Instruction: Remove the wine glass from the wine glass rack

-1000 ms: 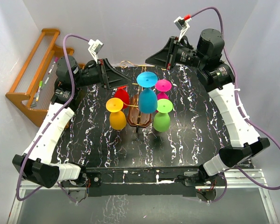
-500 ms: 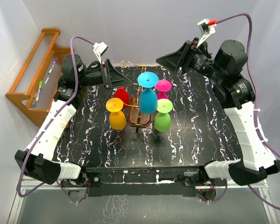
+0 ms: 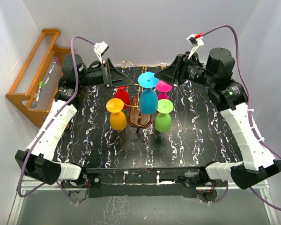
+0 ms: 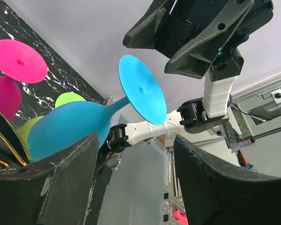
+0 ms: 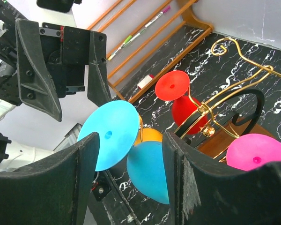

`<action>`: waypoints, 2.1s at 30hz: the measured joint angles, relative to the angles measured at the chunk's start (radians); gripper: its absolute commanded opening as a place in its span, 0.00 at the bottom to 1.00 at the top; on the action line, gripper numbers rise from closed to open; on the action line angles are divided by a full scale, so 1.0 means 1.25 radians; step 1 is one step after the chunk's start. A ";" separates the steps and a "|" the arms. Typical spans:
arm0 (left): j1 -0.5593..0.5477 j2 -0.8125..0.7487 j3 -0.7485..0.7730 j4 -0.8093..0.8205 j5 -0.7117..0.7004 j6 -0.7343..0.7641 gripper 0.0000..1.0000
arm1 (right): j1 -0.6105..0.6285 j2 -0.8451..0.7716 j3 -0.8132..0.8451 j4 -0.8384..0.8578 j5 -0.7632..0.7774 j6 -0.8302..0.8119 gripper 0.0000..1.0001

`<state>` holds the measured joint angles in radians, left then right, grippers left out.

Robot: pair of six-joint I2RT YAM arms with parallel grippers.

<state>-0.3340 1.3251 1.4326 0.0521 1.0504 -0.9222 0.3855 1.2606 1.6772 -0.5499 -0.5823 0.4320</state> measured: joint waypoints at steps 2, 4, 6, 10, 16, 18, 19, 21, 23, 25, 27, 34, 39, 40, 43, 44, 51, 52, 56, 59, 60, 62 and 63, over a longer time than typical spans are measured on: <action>0.000 0.006 0.002 0.001 0.000 -0.003 0.62 | 0.000 0.002 -0.003 -0.001 0.000 0.011 0.55; 0.000 0.012 0.002 -0.001 -0.002 -0.004 0.62 | 0.000 0.003 -0.005 -0.002 -0.006 0.020 0.52; 0.000 0.015 0.002 -0.001 -0.003 -0.004 0.62 | 0.000 0.005 -0.005 -0.001 -0.016 0.032 0.49; 0.000 0.017 0.002 -0.004 -0.008 -0.004 0.62 | 0.000 0.013 -0.005 -0.001 -0.034 0.047 0.46; 0.000 0.017 0.002 -0.007 -0.012 -0.002 0.62 | 0.000 0.026 -0.011 0.000 -0.052 0.063 0.47; 0.000 0.017 0.003 -0.007 -0.012 -0.001 0.62 | 0.000 0.026 -0.020 0.000 -0.058 0.069 0.45; 0.000 0.017 0.004 -0.007 -0.012 -0.001 0.62 | 0.000 0.027 -0.024 0.001 -0.060 0.072 0.44; 0.000 0.017 0.005 -0.007 -0.012 -0.001 0.62 | 0.000 0.027 -0.031 0.003 -0.070 0.079 0.42; 0.000 0.017 0.006 -0.008 -0.012 0.001 0.62 | 0.000 0.028 -0.032 0.010 -0.080 0.084 0.38; 0.000 0.017 0.006 -0.010 -0.012 0.003 0.62 | 0.000 0.028 -0.032 0.016 -0.089 0.088 0.31; 0.000 0.017 0.006 -0.014 -0.012 0.005 0.62 | 0.000 0.028 -0.034 0.025 -0.098 0.092 0.20; 0.000 0.017 0.007 -0.022 -0.013 0.005 0.62 | 0.003 0.028 -0.037 0.067 -0.144 0.123 0.08; 0.000 0.017 0.018 -0.038 -0.014 0.012 0.62 | 0.004 0.028 -0.036 0.084 -0.157 0.126 0.08; 0.000 0.017 0.022 -0.044 -0.014 0.014 0.62 | 0.004 0.028 -0.035 0.086 -0.156 0.125 0.08; 0.000 0.014 0.032 -0.055 -0.015 0.019 0.62 | 0.004 0.034 -0.022 0.087 -0.159 0.123 0.08; 0.000 0.012 0.035 -0.057 -0.016 0.020 0.62 | 0.004 0.038 -0.014 0.089 -0.160 0.121 0.08; 0.000 -0.008 0.052 -0.067 -0.016 0.019 0.62 | 0.009 0.045 0.014 0.149 -0.189 0.088 0.08; 0.000 -0.011 0.052 -0.067 -0.016 0.019 0.62 | 0.014 0.044 0.014 0.161 -0.187 0.067 0.08; -0.001 -0.040 0.048 -0.074 -0.027 0.020 0.61 | 0.039 0.038 0.020 0.180 -0.183 -0.041 0.08; -0.001 -0.078 0.044 -0.112 -0.051 0.032 0.61 | 0.078 0.040 0.043 0.169 -0.166 -0.177 0.08; -0.001 -0.094 0.045 -0.132 -0.062 0.042 0.60 | 0.106 0.038 0.043 0.168 -0.145 -0.244 0.08; -0.001 -0.126 0.045 -0.181 -0.093 0.066 0.59 | 0.195 0.019 -0.002 0.191 -0.081 -0.391 0.08; -0.001 -0.144 0.045 -0.211 -0.111 0.078 0.58 | 0.235 0.004 -0.038 0.201 -0.056 -0.448 0.08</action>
<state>-0.3355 1.1450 1.4891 -0.2111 0.9115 -0.8242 0.6792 1.2655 1.6299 -0.2985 -0.6529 -0.1280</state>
